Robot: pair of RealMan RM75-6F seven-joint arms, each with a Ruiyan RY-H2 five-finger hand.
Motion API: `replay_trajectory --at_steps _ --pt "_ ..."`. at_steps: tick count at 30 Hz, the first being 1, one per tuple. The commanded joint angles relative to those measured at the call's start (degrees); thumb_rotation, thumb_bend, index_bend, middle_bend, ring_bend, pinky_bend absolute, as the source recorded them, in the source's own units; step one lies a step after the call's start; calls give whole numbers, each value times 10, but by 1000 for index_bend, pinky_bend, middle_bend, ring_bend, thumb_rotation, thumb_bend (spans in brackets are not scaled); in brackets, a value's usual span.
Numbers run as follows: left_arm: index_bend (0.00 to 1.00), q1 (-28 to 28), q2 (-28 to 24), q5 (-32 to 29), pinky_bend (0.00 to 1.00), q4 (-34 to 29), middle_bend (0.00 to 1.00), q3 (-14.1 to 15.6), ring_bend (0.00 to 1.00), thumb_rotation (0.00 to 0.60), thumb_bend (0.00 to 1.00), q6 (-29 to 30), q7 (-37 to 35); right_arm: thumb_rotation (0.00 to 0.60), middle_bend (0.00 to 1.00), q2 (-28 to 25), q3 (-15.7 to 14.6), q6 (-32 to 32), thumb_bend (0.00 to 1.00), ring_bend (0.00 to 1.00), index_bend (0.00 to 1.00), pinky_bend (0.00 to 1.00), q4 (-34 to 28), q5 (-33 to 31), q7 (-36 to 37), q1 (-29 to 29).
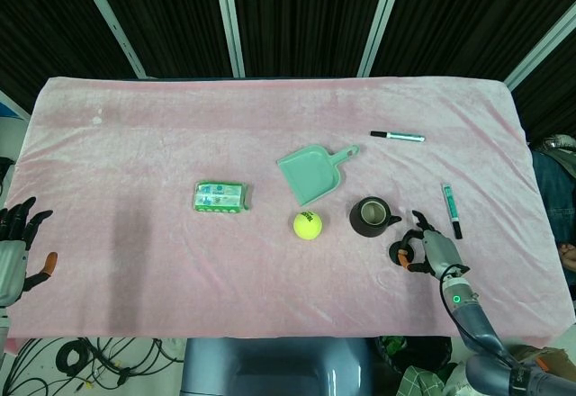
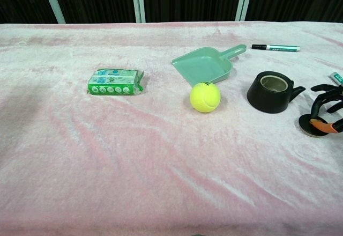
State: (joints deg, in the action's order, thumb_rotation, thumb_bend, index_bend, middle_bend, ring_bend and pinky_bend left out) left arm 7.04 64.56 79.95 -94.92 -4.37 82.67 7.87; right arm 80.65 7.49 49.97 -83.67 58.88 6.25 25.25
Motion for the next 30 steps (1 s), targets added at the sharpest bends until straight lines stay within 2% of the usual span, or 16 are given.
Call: replay_trajectory --at_steps 1,17,30 --pt "160 0 0 0 0 0 3 0 0 600 386 0 0 600 15 0 0 0 321 132 582 178 0 0 0 0" --pt "160 0 -1 -2 0 0 3 -1 0 600 386 0 -1 600 14 -4 9 6 321 132 582 179 -10 8 2 0" --pt "159 -3 -2 -2 0 -2 3 -1 0 600 386 2 -7 600 15 -85 51 49 322 132 582 178 -101 28 -2 2"
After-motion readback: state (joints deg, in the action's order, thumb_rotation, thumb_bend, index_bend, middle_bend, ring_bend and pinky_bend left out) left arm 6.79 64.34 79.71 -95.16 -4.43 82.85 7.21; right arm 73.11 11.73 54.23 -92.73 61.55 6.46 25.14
